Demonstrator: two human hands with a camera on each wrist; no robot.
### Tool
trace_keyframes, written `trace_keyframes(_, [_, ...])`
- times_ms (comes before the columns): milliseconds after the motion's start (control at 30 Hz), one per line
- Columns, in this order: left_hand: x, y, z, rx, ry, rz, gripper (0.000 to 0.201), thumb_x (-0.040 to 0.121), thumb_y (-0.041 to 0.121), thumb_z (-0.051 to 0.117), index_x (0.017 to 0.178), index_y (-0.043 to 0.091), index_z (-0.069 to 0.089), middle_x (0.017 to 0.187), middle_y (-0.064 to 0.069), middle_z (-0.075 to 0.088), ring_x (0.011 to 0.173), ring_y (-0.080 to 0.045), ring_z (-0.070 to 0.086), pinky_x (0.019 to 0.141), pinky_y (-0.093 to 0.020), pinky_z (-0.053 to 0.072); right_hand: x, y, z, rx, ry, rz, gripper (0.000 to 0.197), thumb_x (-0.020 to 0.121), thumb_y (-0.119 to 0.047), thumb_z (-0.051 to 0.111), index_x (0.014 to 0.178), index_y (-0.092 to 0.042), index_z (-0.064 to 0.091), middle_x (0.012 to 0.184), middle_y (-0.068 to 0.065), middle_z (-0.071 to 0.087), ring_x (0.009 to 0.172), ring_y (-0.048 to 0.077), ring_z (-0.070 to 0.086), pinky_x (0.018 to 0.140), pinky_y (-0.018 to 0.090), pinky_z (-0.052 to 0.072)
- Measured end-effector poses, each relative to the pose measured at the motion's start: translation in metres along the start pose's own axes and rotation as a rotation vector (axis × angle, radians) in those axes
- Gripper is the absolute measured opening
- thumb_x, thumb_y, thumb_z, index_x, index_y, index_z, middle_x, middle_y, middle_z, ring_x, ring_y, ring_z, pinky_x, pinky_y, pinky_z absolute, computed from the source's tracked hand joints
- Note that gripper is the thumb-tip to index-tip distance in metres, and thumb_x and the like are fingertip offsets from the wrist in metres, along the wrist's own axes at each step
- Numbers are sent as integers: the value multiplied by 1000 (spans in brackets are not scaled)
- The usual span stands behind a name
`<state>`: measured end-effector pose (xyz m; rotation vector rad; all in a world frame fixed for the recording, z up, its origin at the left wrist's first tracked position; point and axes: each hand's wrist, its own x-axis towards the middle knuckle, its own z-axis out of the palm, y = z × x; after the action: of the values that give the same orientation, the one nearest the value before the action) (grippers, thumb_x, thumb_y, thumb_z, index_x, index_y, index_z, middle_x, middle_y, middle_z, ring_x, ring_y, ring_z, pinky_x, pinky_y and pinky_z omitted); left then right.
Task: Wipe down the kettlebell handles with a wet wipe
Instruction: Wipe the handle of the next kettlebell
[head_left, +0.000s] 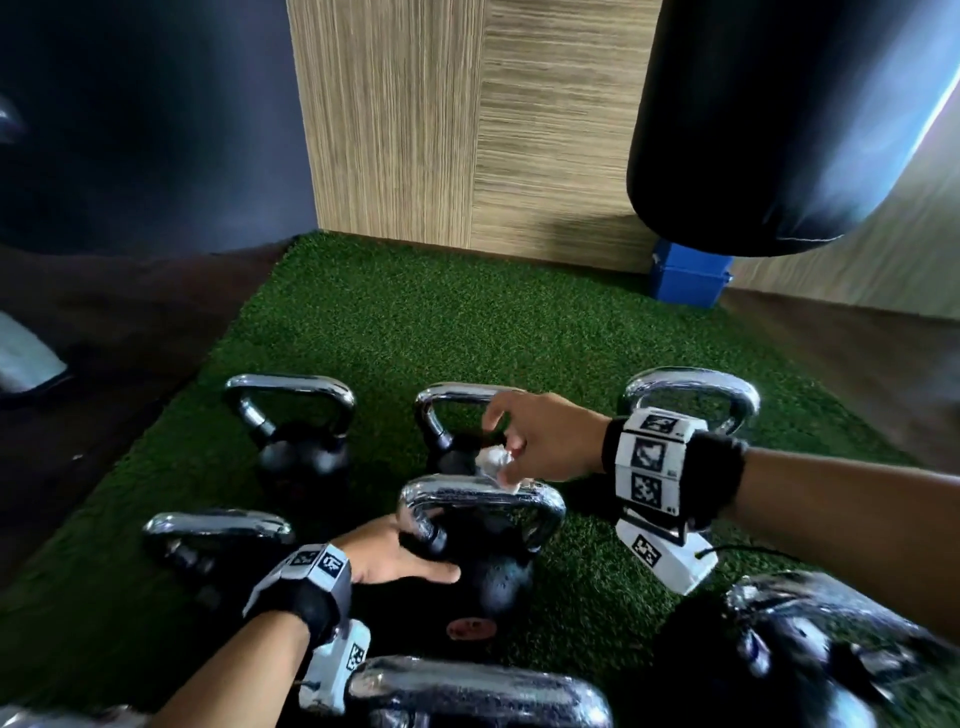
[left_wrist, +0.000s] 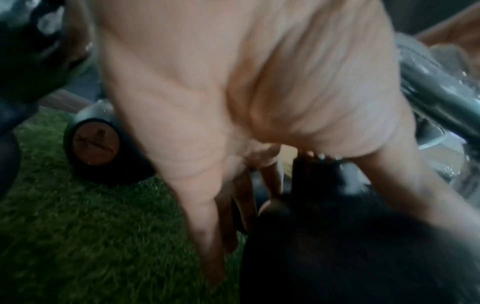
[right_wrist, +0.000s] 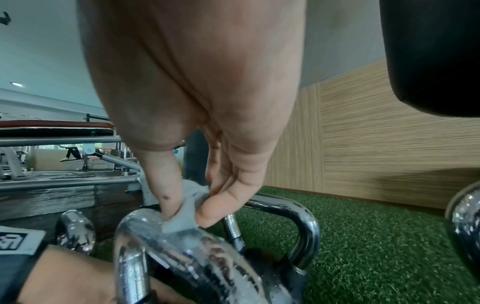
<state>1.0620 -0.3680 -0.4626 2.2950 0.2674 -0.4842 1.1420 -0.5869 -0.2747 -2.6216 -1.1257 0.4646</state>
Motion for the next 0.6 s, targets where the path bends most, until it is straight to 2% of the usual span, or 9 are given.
trace_keyframes(67, [2, 4, 12, -96, 24, 63, 128, 29, 98, 69, 143, 43, 50, 133, 32, 53, 130, 1, 48, 105, -10, 33, -9, -2, 8, 14, 89, -5, 41, 81, -28, 78, 115, -18, 59, 95, 3, 66, 89, 21, 64, 75, 32, 52])
trace_keyframes(133, [1, 9, 17, -128, 48, 79, 132, 34, 96, 72, 150, 40, 43, 144, 25, 50, 135, 1, 46, 115, -18, 32, -16, -2, 16, 38, 192, -17, 29, 84, -31, 75, 107, -18, 64, 90, 2, 67, 83, 22, 65, 74, 32, 54])
trace_keyframes(200, [1, 9, 19, -151, 66, 69, 132, 35, 94, 75, 151, 38, 42, 146, 26, 47, 134, 2, 44, 113, -17, 29, -21, -1, 25, 44, 258, -5, 28, 84, -31, 76, 107, -18, 68, 91, 2, 70, 82, 18, 66, 75, 30, 55])
trace_keyframes(267, [2, 8, 21, -185, 73, 74, 131, 37, 90, 79, 150, 37, 43, 147, 27, 46, 134, 3, 43, 113, -18, 28, -24, -1, 30, 34, 273, -8, 31, 85, -33, 78, 110, -17, 71, 96, 1, 74, 83, 13, 69, 78, 27, 56])
trace_keyframes(333, [2, 6, 23, -210, 88, 74, 129, 39, 87, 82, 150, 36, 43, 147, 27, 47, 136, 2, 44, 118, -23, 29, -24, -3, 33, 23, 275, -30, 34, 84, -33, 79, 113, -16, 73, 102, 1, 76, 87, 12, 70, 83, 26, 58])
trace_keyframes(433, [0, 3, 28, -234, 100, 92, 118, 46, 85, 82, 148, 40, 44, 144, 27, 50, 135, 2, 47, 122, -32, 32, -18, -12, 37, 32, 306, -14, 29, 84, -28, 78, 111, -15, 75, 107, 5, 73, 93, 19, 71, 88, 32, 58])
trace_keyframes(533, [-2, 0, 30, -237, 100, 111, 106, 50, 85, 81, 142, 45, 47, 139, 30, 53, 133, 3, 48, 121, -32, 33, -10, -22, 44, -3, 299, 6, 22, 85, -27, 76, 101, -10, 76, 102, 9, 73, 93, 24, 71, 85, 33, 59])
trace_keyframes(600, [0, -2, 29, -228, 86, 113, 108, 52, 84, 81, 146, 44, 44, 141, 27, 54, 134, 2, 48, 121, -34, 33, -12, -19, 45, 14, 295, 55, 21, 86, -25, 75, 98, -9, 76, 99, 10, 73, 92, 26, 71, 84, 34, 59])
